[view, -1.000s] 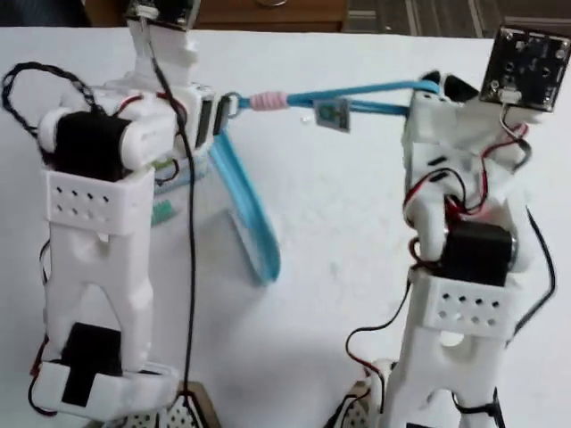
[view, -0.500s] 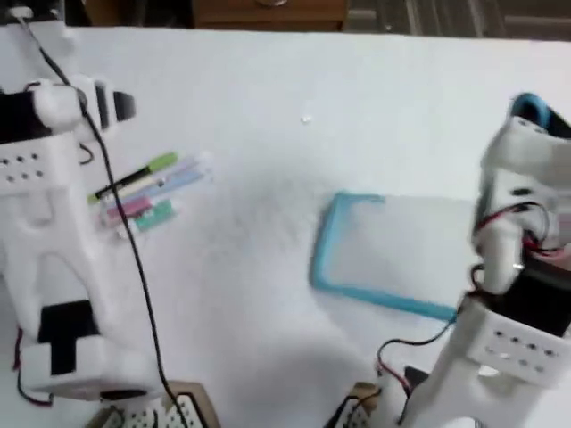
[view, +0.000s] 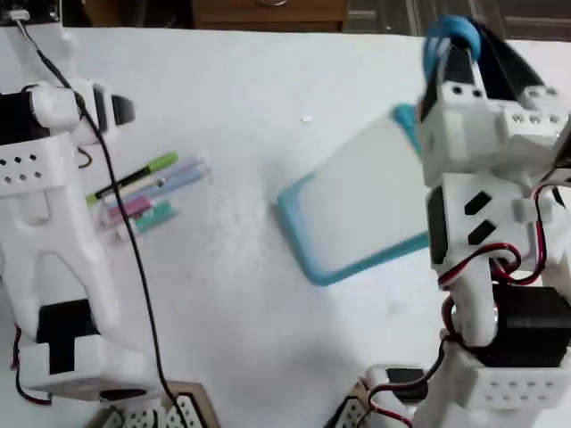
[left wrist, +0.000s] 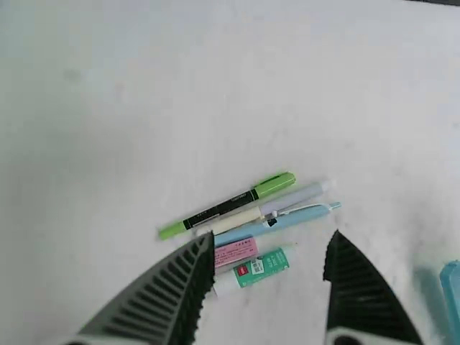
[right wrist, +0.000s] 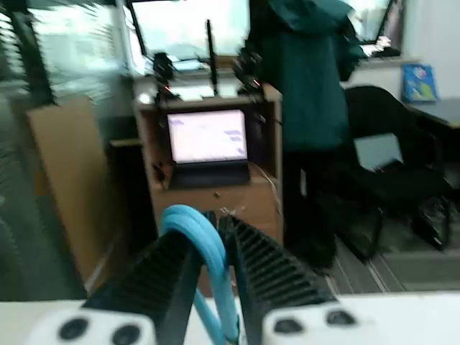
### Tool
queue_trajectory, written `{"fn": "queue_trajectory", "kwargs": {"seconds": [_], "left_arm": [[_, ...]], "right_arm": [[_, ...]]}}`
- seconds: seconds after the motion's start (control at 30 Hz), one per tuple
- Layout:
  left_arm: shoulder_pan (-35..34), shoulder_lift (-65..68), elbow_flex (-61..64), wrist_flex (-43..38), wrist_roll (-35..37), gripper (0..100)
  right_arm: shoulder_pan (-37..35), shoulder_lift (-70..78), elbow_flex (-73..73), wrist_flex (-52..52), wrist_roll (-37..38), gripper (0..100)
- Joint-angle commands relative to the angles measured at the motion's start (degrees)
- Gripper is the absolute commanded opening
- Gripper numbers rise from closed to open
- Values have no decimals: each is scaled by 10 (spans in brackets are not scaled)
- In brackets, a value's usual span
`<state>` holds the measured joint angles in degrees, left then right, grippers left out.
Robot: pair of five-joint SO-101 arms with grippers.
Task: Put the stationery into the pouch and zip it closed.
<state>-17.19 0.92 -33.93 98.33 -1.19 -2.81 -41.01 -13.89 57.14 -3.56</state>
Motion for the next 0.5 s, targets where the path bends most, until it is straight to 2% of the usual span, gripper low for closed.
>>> {"fn": "queue_trajectory", "kwargs": {"seconds": [0.0, 0.23, 0.47], "left_arm": [[-16, -15, -32, 25, 18, 260], [-44, -44, -50, 40, 81, 260], [8, -121, -47, 35, 81, 261]], "right_arm": [[-37, 39, -105, 15, 3, 17], [-167, 133, -206, 107, 3, 17], [-193, 163, -217, 80, 2, 17]]}}
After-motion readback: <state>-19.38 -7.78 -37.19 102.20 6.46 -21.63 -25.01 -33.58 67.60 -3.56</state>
